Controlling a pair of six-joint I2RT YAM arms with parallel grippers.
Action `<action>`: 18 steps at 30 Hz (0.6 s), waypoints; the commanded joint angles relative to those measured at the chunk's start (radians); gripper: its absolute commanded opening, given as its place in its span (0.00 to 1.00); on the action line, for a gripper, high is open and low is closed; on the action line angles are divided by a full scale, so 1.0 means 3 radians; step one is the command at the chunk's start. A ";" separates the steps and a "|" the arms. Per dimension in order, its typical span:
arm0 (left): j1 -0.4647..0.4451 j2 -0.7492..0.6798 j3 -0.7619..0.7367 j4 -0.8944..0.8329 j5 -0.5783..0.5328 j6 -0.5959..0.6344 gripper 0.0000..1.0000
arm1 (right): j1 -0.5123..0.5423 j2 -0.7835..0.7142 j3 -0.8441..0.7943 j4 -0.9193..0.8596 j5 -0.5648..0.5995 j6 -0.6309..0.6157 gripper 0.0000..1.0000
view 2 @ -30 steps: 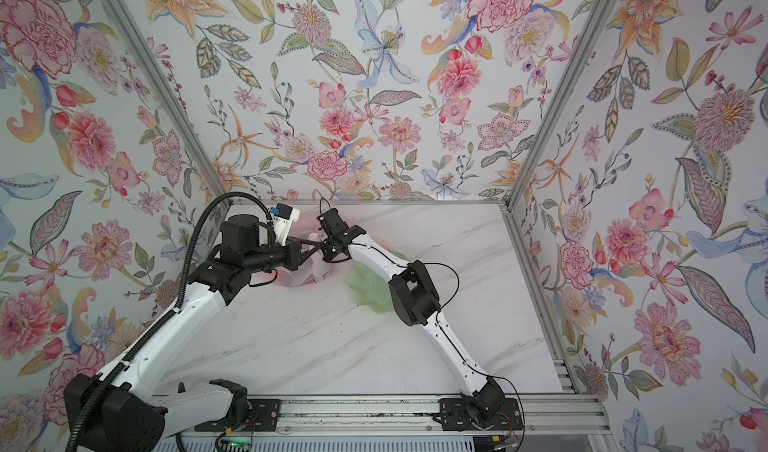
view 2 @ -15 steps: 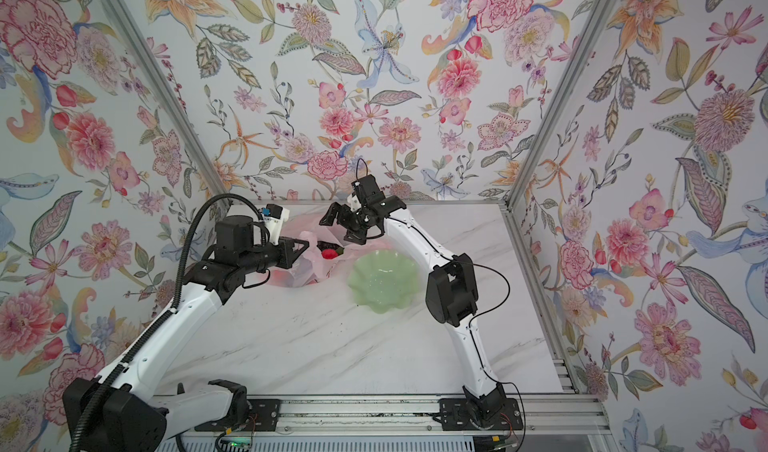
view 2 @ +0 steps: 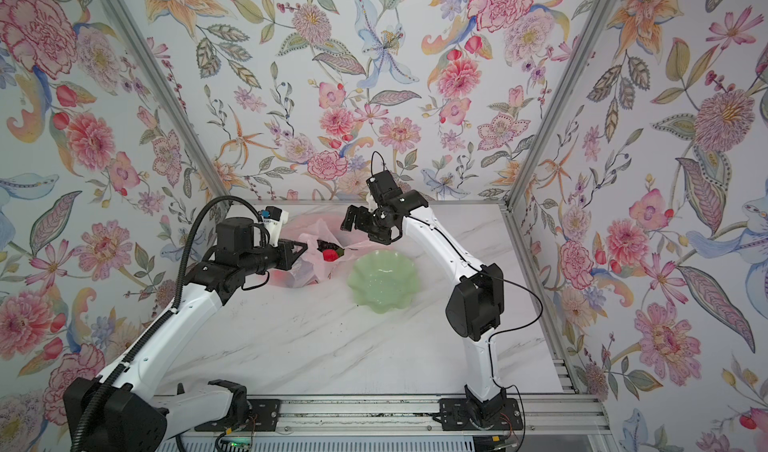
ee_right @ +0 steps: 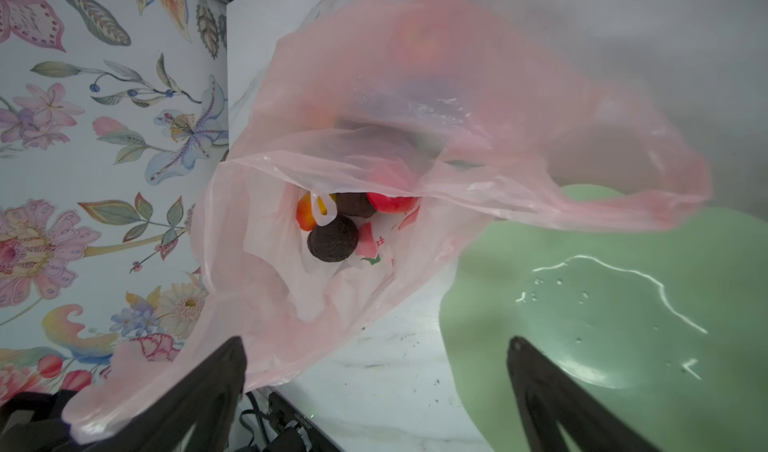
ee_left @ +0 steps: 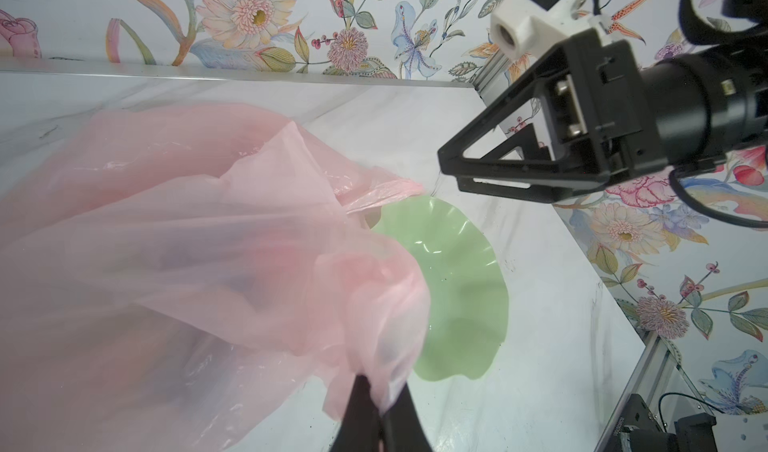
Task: Place the fruits into the plastic bag
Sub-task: 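Withdraw the right gripper from the bag back over the dish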
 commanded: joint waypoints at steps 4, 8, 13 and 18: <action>0.0028 -0.0025 -0.0049 -0.0015 0.0005 -0.0001 0.00 | -0.0116 -0.0295 -0.0252 -0.0243 0.0441 -0.0452 0.99; 0.0027 -0.0015 -0.0054 -0.0011 0.0017 -0.0009 0.00 | 0.0017 -0.0319 -0.0244 -0.0258 0.0878 -0.1333 0.99; 0.0035 -0.0015 -0.0074 0.0008 0.0028 -0.0028 0.00 | 0.0409 -0.0256 -0.0374 -0.0272 0.1823 -0.2538 0.99; 0.0042 -0.0015 -0.0090 0.0016 0.0036 -0.0036 0.00 | 0.0650 0.0042 -0.0359 -0.0441 0.2211 -0.3397 0.99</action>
